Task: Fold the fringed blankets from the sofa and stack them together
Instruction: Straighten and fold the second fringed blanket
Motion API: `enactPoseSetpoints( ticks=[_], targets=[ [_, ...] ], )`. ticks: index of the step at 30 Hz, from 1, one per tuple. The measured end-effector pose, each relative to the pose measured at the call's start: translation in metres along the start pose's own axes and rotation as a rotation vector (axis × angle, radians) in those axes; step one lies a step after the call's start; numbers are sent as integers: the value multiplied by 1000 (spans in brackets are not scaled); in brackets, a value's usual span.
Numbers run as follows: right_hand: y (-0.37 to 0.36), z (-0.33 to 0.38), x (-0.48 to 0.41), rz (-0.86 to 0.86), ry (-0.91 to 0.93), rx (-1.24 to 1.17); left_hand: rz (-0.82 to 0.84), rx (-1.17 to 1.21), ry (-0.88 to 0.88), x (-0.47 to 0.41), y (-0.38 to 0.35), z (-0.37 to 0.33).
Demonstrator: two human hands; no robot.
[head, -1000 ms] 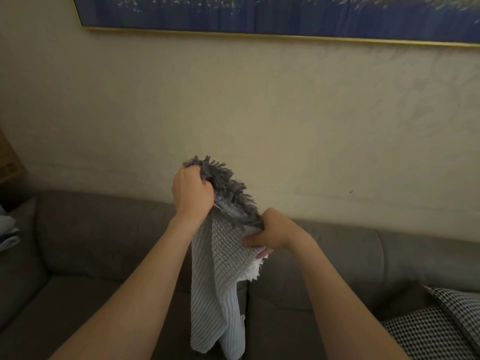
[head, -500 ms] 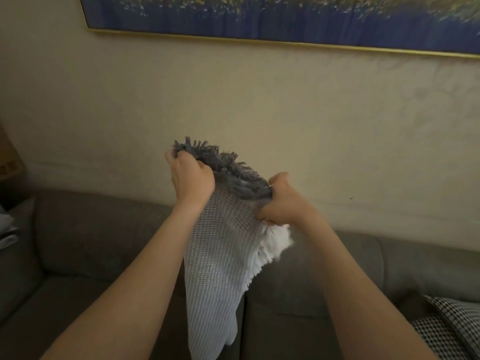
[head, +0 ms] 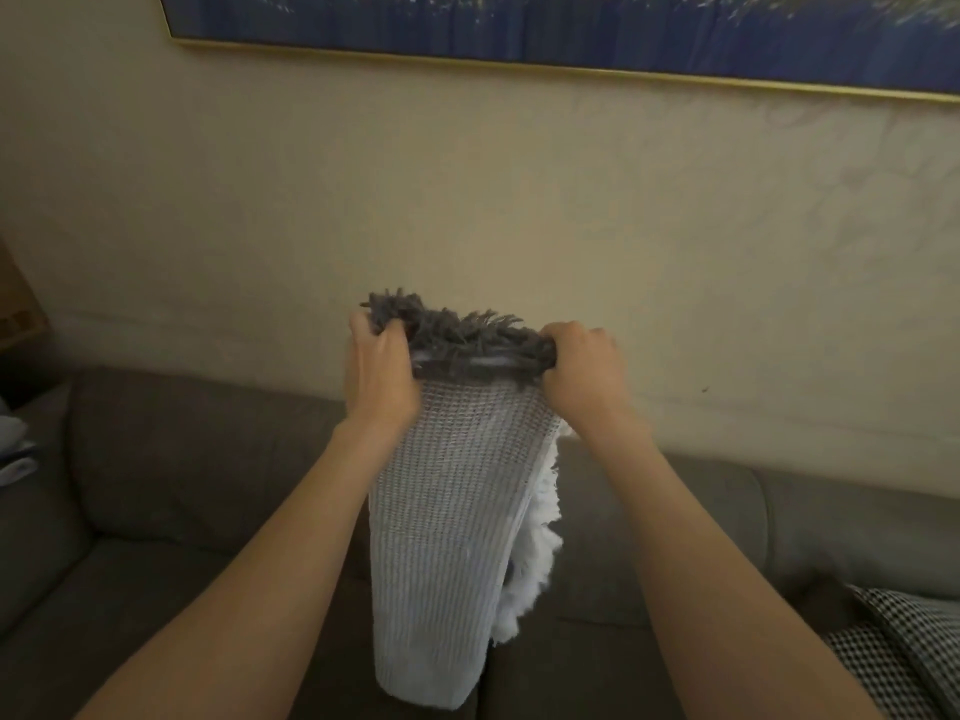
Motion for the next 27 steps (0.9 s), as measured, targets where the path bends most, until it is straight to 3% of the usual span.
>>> enactPoseSetpoints(
  ticks=[2, 4, 10, 13, 17, 20, 23, 27],
  targets=[
    [4, 5, 4, -189, 68, 20, -27, -100, -16, 2, -2, 5],
    [2, 9, 6, -260, 138, -4, -65, -46, -27, 1, 6, 9],
    [7, 4, 2, -178, 105, 224, -46, 363, -6, -2, 21, 6],
    [7, -11, -2, -125, 22, 77, 54, 368, -105, -2, 16, -6],
    [3, -30, -1, -125, -53, -137, 447, 389, -286, 8, 7, -21],
    [-6, -31, 5, -115, -37, -188, 710, 354, -169, 17, -7, -20],
    [-10, -31, 8, -121, -39, -247, 689, 294, -34, 10, -16, -12],
    [-6, -29, 9, -110, 13, -314, 643, 191, -75, 6, -15, -7]
  ],
)
Point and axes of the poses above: each hand's wrist, its own x-axis away from the middle knuckle, its own y-axis out of the back of the hand, z = x × y, the point moved 5 cm from there along -x, towards the middle knuckle, and after that the axes turned 10 degrees about -x, right-handed, at the moved point
